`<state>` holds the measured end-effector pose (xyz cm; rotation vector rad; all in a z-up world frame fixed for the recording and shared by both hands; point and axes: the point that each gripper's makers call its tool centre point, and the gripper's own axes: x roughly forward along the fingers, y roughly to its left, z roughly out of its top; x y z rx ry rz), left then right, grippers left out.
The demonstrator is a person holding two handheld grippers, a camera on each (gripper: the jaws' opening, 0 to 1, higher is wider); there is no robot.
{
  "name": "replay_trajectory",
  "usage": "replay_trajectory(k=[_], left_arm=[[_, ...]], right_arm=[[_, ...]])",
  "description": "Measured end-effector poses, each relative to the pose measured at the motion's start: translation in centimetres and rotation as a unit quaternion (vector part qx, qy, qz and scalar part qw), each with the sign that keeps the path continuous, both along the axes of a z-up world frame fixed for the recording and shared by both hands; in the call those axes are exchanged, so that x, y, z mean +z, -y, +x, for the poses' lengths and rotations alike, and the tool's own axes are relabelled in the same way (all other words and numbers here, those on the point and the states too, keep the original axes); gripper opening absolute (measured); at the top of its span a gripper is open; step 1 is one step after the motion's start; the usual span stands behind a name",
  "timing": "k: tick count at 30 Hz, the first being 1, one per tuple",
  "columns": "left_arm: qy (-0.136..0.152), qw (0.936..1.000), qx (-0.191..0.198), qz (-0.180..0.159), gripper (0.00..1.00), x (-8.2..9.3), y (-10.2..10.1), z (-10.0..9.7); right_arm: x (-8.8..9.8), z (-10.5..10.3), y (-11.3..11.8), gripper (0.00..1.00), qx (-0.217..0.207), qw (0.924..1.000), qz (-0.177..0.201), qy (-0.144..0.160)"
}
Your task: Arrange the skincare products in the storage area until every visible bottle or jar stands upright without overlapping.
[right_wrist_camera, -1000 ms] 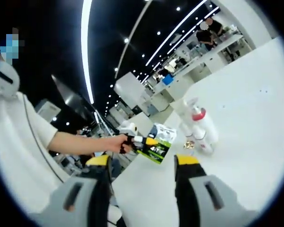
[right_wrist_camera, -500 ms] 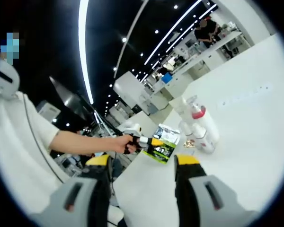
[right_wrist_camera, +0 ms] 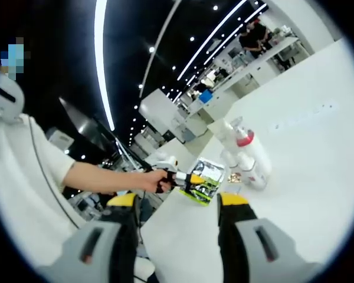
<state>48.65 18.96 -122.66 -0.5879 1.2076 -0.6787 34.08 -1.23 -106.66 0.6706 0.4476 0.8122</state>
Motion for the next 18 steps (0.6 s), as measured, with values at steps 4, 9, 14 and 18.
replay_trajectory(k=[4, 9, 14, 18], left_arm=[[0.002, 1.0, -0.001, 0.003, 0.01, -0.12, -0.13, 0.04], [-0.001, 1.0, 0.003, 0.006, 0.01, -0.4, -0.24, 0.04], [-0.006, 0.9999, 0.006, 0.014, 0.02, -0.78, -0.5, 0.14], [-0.005, 0.9997, 0.004, 0.024, 0.02, -1.0, -0.6, 0.11]], right_arm=[[-0.05, 0.19, 0.02, 0.52, -0.001, 1.0, 0.002, -0.002], [-0.14, 0.31, -0.22, 0.52, 0.001, 1.0, 0.003, -0.006], [-0.12, 0.44, -0.46, 0.52, 0.003, 1.0, 0.004, -0.006], [-0.19, 0.47, -0.49, 0.52, 0.003, 1.0, 0.004, -0.007]])
